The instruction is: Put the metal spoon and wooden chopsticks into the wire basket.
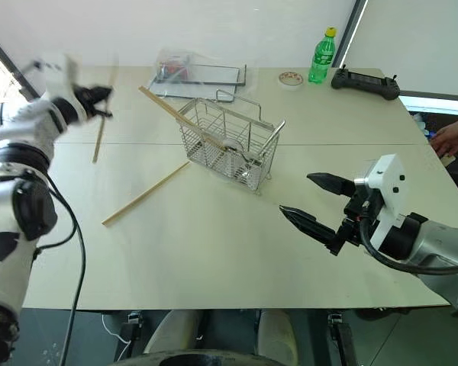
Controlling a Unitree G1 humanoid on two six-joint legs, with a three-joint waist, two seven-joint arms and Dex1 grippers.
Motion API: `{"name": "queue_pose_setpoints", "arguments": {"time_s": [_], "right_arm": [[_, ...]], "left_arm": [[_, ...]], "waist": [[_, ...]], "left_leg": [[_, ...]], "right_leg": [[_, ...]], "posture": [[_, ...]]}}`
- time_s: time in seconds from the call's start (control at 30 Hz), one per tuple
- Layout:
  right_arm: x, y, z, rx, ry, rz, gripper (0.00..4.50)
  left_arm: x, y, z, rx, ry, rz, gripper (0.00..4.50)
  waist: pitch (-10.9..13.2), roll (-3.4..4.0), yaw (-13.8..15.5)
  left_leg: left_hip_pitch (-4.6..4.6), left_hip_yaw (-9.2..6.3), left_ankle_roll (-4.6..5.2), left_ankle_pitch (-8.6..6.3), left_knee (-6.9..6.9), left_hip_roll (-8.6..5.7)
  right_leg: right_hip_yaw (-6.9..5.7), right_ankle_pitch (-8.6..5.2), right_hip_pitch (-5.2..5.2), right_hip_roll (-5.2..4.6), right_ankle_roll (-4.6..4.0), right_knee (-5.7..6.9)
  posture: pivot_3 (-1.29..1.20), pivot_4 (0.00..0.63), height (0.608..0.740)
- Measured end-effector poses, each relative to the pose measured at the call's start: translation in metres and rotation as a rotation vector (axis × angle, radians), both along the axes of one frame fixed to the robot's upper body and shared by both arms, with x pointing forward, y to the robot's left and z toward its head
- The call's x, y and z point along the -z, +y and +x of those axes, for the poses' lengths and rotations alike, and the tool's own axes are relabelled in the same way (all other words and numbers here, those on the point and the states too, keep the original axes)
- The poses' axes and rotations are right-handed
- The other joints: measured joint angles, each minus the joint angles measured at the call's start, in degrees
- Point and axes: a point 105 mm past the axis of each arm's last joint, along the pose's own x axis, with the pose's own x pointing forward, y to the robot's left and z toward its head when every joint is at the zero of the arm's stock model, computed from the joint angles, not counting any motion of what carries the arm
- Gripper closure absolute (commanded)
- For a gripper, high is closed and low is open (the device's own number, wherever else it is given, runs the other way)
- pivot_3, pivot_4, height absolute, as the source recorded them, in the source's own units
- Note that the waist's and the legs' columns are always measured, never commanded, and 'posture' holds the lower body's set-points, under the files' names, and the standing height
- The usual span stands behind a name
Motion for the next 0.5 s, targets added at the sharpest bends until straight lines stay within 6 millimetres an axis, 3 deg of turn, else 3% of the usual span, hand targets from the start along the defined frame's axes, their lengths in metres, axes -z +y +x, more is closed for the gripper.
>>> {"name": "queue_pose_setpoints", "arguments": {"time_s": [0.17, 0.27, 0.33, 0.4, 0.5], "right_arm": [[0.003, 0.004, 0.000, -0.013, 0.007, 0.008, 0.00], [0.000, 0.005, 0.001, -0.017, -0.008, 0.011, 0.00], [0.000, 0.006, 0.002, -0.018, -0.010, 0.015, 0.00], [0.002, 0.008, 0.002, -0.023, -0.003, 0.025, 0.00], [0.002, 0.009, 0.002, -0.020, -0.003, 0.040, 0.00]], "left_arm": [[-0.061, 0.000, -0.006, -0.018, -0.229, -0.188, 4.45], [-0.107, -0.012, -0.013, 0.009, -0.377, -0.280, 4.45], [-0.134, -0.031, -0.019, 0.060, -0.468, -0.317, 4.45], [-0.152, -0.062, -0.022, 0.143, -0.540, -0.343, 4.45], [-0.151, -0.108, -0.019, 0.264, -0.544, -0.361, 4.45]], "waist": [[0.0, -0.04, 0.1], [0.0, -0.08, 0.1], [0.0, -0.08, 0.2], [0.0, -0.08, 0.3], [0.0, -0.07, 0.1]], "left_leg": [[0.00, 0.00, -0.01, 0.00, 0.05, -0.01], [-0.01, 0.00, -0.01, 0.00, 0.07, -0.04], [0.00, -0.01, -0.01, 0.00, 0.07, -0.08], [0.02, -0.06, -0.01, 0.00, 0.10, -0.23], [0.04, -0.07, -0.01, 0.00, 0.12, -0.37]], "right_leg": [[0.00, 0.02, 0.03, 0.01, 0.02, -0.01], [0.00, 0.05, 0.09, -0.02, 0.07, -0.08], [0.00, 0.05, 0.14, -0.05, 0.09, -0.11], [0.00, 0.06, 0.22, -0.08, 0.10, -0.12], [0.02, 0.08, 0.25, -0.13, 0.14, -0.13]], "posture": [[0.00, 0.150, 0.725], [0.00, 0.150, 0.725], [0.00, 0.150, 0.725], [0.00, 0.150, 0.725], [0.00, 0.150, 0.725]]}}
